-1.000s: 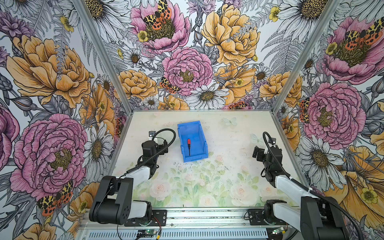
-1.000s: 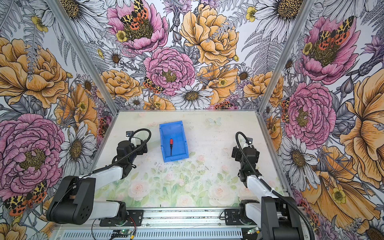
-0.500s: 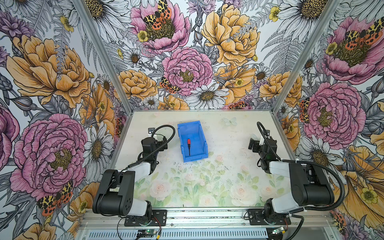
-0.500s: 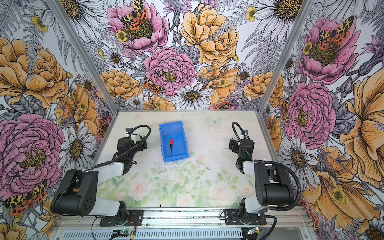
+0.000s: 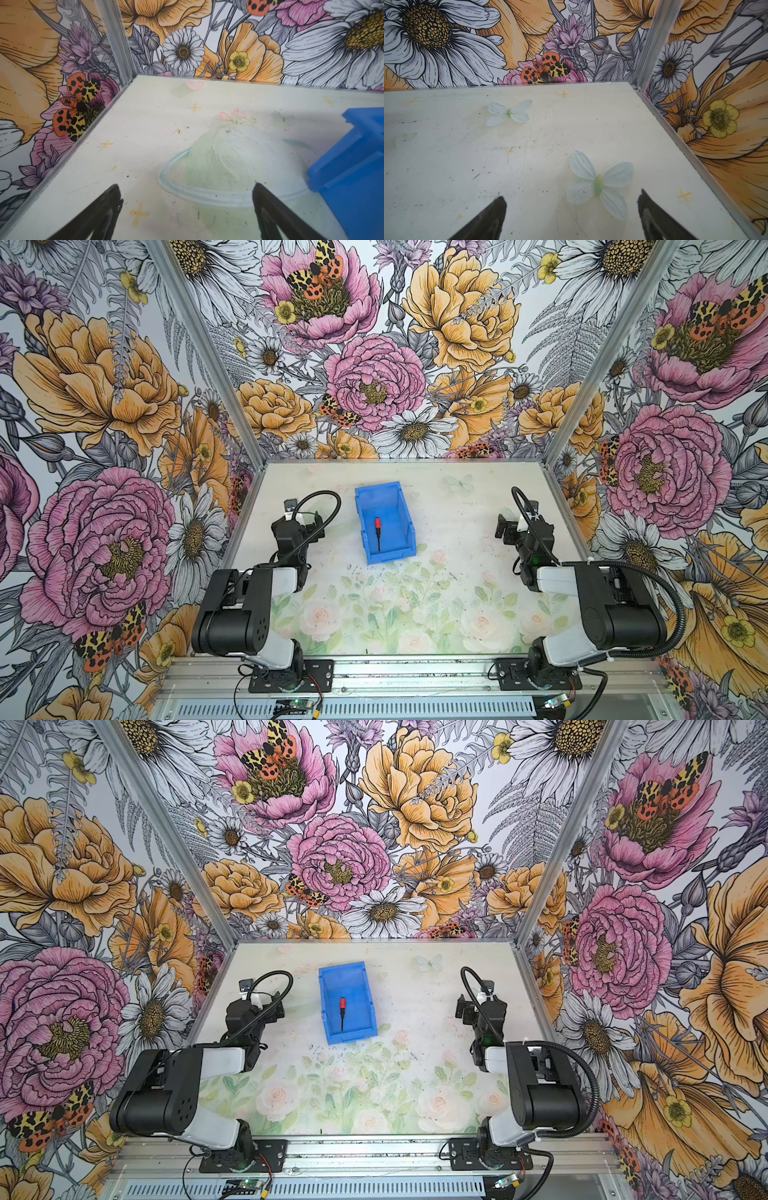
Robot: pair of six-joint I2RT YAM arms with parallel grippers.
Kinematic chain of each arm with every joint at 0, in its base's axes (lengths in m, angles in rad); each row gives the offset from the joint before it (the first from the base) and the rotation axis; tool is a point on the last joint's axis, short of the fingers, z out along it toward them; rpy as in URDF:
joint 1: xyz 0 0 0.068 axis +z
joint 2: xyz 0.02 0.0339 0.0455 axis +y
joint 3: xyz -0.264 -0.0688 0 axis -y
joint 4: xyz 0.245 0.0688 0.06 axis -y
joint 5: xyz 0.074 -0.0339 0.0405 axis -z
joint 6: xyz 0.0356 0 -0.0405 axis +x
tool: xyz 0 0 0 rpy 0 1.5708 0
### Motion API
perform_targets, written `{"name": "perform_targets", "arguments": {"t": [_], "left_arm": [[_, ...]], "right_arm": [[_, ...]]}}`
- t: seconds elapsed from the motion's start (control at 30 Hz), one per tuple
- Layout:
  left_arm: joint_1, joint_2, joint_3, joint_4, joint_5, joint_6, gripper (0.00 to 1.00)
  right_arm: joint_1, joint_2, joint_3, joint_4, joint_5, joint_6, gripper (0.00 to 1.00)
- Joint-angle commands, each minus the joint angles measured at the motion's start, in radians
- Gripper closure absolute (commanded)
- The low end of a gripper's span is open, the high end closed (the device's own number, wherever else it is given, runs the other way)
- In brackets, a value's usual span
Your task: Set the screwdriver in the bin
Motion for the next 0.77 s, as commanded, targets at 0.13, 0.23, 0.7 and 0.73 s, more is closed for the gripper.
{"name": "perform_targets", "arguments": {"t": [0.13,0.23,0.7,0.73], "left_arm": [[-0.023,0.027,-0.037,0.157,-0.078,-0.013,0.01],[-0.036,0.028,-0.042,0.169,-0.08,0.003,0.01],[0.004,0.024,-0.026,0.129,0.021,-0.016,0.01],[0.003,0.025,-0.026,0.134,0.02,-0.014,0.01]], "right_arm": [[0.008,0.013,-0.001,0.038,-0.002,-0.01,0.01],[0.008,0.014,-0.002,0.04,-0.003,-0.009,0.0],[0.006,0.012,-0.004,0.042,-0.006,-0.007,0.0],[0.006,0.011,-0.008,0.046,-0.006,-0.008,0.01]]}}
